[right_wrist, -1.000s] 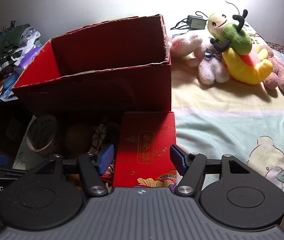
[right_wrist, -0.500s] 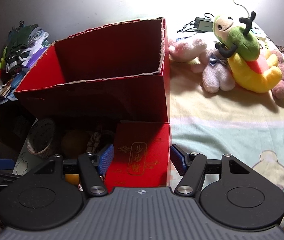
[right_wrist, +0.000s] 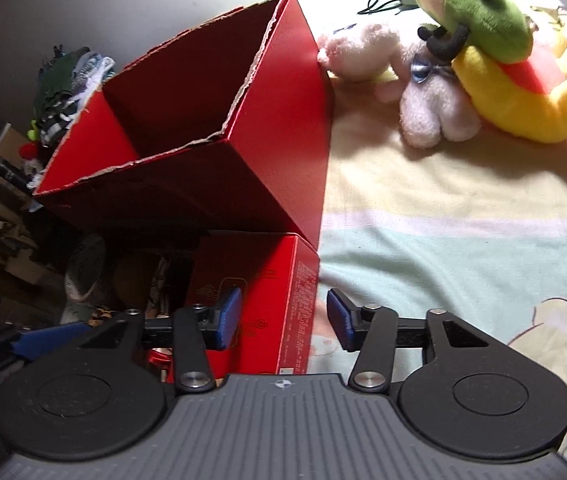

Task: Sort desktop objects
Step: 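Grasp the red gold-printed gift box with the right gripper, then lift the red gift box and carry it over the red cardboard box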

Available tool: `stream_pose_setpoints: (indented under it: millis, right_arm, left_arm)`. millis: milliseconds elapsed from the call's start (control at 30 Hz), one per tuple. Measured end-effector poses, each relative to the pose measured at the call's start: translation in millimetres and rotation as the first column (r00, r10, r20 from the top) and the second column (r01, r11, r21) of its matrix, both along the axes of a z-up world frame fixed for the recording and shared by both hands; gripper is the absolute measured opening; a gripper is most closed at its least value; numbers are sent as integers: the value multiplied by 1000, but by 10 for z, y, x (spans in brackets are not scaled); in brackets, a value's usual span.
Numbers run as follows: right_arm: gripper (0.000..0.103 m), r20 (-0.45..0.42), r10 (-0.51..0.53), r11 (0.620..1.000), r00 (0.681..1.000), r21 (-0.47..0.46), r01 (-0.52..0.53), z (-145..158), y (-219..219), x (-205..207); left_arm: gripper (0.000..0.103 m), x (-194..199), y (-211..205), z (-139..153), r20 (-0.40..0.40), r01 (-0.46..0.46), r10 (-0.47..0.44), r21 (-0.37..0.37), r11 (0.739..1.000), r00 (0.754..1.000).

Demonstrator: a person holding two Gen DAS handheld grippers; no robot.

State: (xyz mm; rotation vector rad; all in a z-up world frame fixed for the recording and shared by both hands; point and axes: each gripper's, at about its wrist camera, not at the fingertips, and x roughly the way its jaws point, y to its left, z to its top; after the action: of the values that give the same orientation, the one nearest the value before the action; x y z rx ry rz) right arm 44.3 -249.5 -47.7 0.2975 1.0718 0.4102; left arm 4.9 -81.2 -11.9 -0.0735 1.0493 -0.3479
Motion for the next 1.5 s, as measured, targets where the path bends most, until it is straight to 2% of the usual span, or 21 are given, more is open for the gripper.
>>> stream_pose_setpoints:
  millis: [67,167,267,333,500,667,867,1000,1100,1233,1333,1500]
  right_arm:
    - [46,-16,21,999,1000,35,-21,-20,-31,26]
    - [41,-47,42,997,998,71,-38,-57,-65,70]
    - [40,-79,57,993,995,106,-48,-92,-98,114]
    - [40,-89,65,991,994,120,-54,-101,-107,127]
    - [40,-111,87,989,990,128,-73,-143,-96,169]
    - [40,-140,84,989,987,135,-65,-186,-163,205]
    - [41,-143,47,992,989,120,-30,-181,-334,219]
    - [43,-157,16,992,987,123,4,-208,-483,202]
    - [52,-170,-9,992,985,123,30,-233,-559,190]
    - [57,-197,-4,989,980,144,33,-280,-610,193]
    - [57,-194,-3,990,981,139,30,-271,-661,165]
    - [55,-193,-45,989,980,132,72,-177,-878,93]
  left_arm:
    - [78,49,-66,-66,4,5,-5,7,1000,1000]
    - [78,132,-105,-200,-45,-19,21,53,998,999]
    - [78,210,-85,-284,-93,-41,43,31,999,995]
    - [77,236,-91,-285,-97,-42,42,9,999,994]
    - [79,310,-218,-345,-107,-22,24,20,1000,994]
    - [80,354,-332,-366,-125,16,-18,-21,1000,992]
    - [88,425,-616,-475,-128,88,-87,3,996,988]
    - [91,526,-761,-594,-126,96,-91,35,995,988]
    - [89,534,-833,-585,-125,116,-111,35,993,986]
    - [88,506,-943,-568,-119,150,-143,53,987,983]
    - [88,493,-1068,-522,-113,191,-184,55,980,976]
    - [88,500,-1352,-300,-51,259,-257,51,964,965]
